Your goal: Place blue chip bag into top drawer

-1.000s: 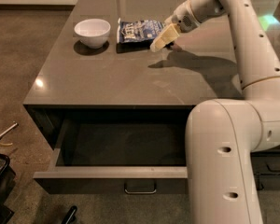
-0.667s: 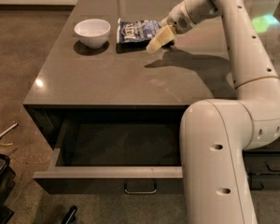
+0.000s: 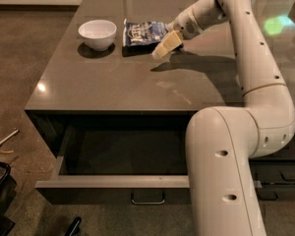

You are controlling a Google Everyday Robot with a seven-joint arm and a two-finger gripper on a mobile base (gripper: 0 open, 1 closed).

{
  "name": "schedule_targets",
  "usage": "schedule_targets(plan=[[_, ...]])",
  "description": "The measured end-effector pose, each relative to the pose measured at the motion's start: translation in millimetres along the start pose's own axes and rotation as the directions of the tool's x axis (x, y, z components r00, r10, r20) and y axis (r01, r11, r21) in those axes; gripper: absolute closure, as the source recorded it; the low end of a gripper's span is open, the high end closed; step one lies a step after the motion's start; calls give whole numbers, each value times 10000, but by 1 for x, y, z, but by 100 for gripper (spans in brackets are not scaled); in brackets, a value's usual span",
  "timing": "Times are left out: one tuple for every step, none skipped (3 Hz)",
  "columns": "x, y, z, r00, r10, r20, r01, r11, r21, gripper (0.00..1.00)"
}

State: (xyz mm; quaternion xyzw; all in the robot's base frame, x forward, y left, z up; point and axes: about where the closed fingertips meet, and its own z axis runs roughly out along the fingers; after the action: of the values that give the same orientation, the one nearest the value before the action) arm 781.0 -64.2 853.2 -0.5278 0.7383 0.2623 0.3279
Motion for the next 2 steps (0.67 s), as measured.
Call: schedule_targets(plan=[[0,0,0,10000,0,0,0,10000,0,19],[0,0,0,10000,0,0,0,10000,0,42]])
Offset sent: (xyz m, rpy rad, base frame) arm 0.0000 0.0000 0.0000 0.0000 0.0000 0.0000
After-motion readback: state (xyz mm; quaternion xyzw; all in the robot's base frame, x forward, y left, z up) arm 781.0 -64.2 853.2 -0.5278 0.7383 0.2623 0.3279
